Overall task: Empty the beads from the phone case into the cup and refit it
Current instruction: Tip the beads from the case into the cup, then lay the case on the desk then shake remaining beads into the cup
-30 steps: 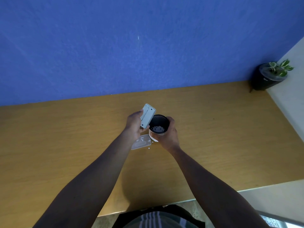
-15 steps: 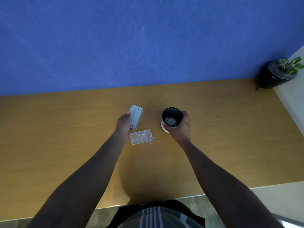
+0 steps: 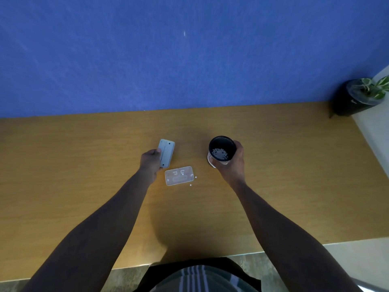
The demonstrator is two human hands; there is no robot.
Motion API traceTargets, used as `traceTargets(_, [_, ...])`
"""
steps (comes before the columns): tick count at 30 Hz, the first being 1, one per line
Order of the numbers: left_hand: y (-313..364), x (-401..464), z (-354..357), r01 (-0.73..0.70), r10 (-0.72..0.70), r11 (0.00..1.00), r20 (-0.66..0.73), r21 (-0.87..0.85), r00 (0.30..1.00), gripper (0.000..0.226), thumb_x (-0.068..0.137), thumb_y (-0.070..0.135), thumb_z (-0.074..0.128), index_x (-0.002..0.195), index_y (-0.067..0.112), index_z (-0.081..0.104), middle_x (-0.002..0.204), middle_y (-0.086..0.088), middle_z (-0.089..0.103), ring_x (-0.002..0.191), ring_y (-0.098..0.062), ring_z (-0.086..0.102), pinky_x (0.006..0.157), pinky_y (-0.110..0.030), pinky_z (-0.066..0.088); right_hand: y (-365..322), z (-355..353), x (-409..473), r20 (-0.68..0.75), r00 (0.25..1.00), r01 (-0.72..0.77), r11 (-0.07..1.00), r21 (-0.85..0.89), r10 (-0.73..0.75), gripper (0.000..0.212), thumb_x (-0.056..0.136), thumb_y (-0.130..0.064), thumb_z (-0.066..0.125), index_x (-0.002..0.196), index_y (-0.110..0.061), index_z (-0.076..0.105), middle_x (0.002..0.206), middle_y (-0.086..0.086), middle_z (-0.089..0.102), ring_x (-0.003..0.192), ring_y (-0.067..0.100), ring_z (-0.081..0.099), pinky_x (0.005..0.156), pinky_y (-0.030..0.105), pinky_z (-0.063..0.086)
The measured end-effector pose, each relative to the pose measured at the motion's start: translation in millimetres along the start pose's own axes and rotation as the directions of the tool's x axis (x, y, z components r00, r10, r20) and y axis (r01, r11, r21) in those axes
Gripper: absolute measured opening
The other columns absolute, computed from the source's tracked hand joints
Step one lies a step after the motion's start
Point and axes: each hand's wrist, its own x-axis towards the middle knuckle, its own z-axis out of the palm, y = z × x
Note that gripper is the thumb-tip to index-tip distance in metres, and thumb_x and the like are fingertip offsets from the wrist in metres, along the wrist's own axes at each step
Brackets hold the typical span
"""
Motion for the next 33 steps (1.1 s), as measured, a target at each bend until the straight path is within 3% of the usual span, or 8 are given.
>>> traceTargets(7, [-1.6,9.0,-2.0,-0.009,0.026,0.991,-0.124,0.135,0.992,0.031,0.095,0.029,0.055,0.118,0.01,0.064,0.116,-0.011,0.061,0.097,-0.027,0.057,0.088,-0.044,0.054,12.0,-1.8,-8.6,0.018,0.995,-0.099,0.995,0.03,0.099,0.125,0.059,-0.04,0.091,0.152,-0.028,0.009,0.156,0.004,0.025,0.143,0.018,0.028,0.109,0.038,0.037])
traceTargets(11, [-3.1,10.0,-3.2,-0.047,0.081,0.979,-0.164,0.199,0.983,0.032,0.095,0.028,0.056,0.119,0.009,0.065,0.118,-0.012,0.062,0.091,-0.024,0.053,0.077,-0.033,0.046,21.6,-1.8,-23.1,0.0,0.991,-0.132,0.99,0.04,0.132,0.125,0.061,-0.036,0.091,0.152,-0.025,0.007,0.157,0.005,0.024,0.144,0.018,0.027,0.107,0.033,0.034])
traceTargets(14, [-3.9,9.9,-4.3,-0.047,0.089,0.974,-0.186,0.22,0.978,0.031,0.095,0.029,0.055,0.115,0.009,0.067,0.107,-0.008,0.059,0.089,-0.024,0.051,0.075,-0.031,0.042,25.9,-1.4,-35.9,0.001,0.988,-0.157,0.987,0.024,0.157,0.122,0.063,-0.034,0.09,0.153,-0.022,0.008,0.156,0.006,0.025,0.141,0.018,0.031,0.105,0.033,0.035])
traceTargets(16, [-4.3,9.7,-5.9,-0.056,0.102,0.973,-0.2,0.226,0.975,0.027,0.095,0.028,0.055,0.108,0.008,0.07,0.099,-0.006,0.058,0.087,-0.024,0.051,0.073,-0.03,0.041,27.9,1.8,-44.7,0.002,0.984,-0.179,0.984,-0.009,0.179,0.116,0.066,-0.033,0.089,0.152,-0.018,0.013,0.152,0.006,0.031,0.137,0.018,0.035,0.103,0.035,0.038])
traceTargets(19, [-6.6,9.6,-7.9,-0.058,0.113,0.969,-0.223,0.239,0.968,0.026,0.095,0.026,0.055,0.076,0.014,0.068,0.079,0.0,0.057,0.084,-0.024,0.052,0.07,-0.029,0.04,33.9,7.8,-56.2,-0.009,0.984,-0.176,0.982,-0.065,0.176,0.09,0.072,-0.033,0.084,0.143,-0.012,0.032,0.138,0.006,0.043,0.126,0.023,0.045,0.1,0.037,0.042])
traceTargets(24, [-12.4,9.4,-14.8,-0.044,0.114,0.958,-0.235,0.283,0.965,0.029,0.095,0.028,0.056,0.109,0.008,0.07,0.11,-0.015,0.066,0.091,-0.031,0.058,0.072,-0.031,0.042,36.3,22.2,-61.3,0.105,0.992,-0.047,0.972,-0.229,0.073,0.044,0.081,-0.03,0.076,0.116,-0.007,0.061,0.115,0.009,0.059,0.105,0.028,0.056,0.089,0.041,0.049])
traceTargets(29, [-16.7,9.7,-19.0,-0.039,0.109,0.96,-0.241,0.278,0.964,0.027,0.095,0.029,0.056,0.105,0.01,0.071,0.103,-0.013,0.065,0.087,-0.03,0.057,0.07,-0.031,0.042,29.8,37.4,-57.4,0.225,0.974,0.072,0.954,-0.292,-0.005,0.033,0.084,-0.023,0.072,0.111,-0.005,0.067,0.11,0.012,0.065,0.102,0.03,0.06,0.089,0.043,0.051])
traceTargets(33, [-18.7,9.6,-21.5,-0.057,0.124,0.96,-0.234,0.274,0.964,0.029,0.095,0.024,0.056,0.069,0.014,0.064,0.072,-0.005,0.053,0.079,-0.022,0.05,0.067,-0.029,0.038,20.5,47.9,-53.5,0.303,0.952,0.155,0.924,-0.35,-0.045,0.032,0.085,-0.019,0.071,0.113,-0.004,0.068,0.111,0.014,0.067,0.105,0.031,0.059,0.088,0.035,0.046])
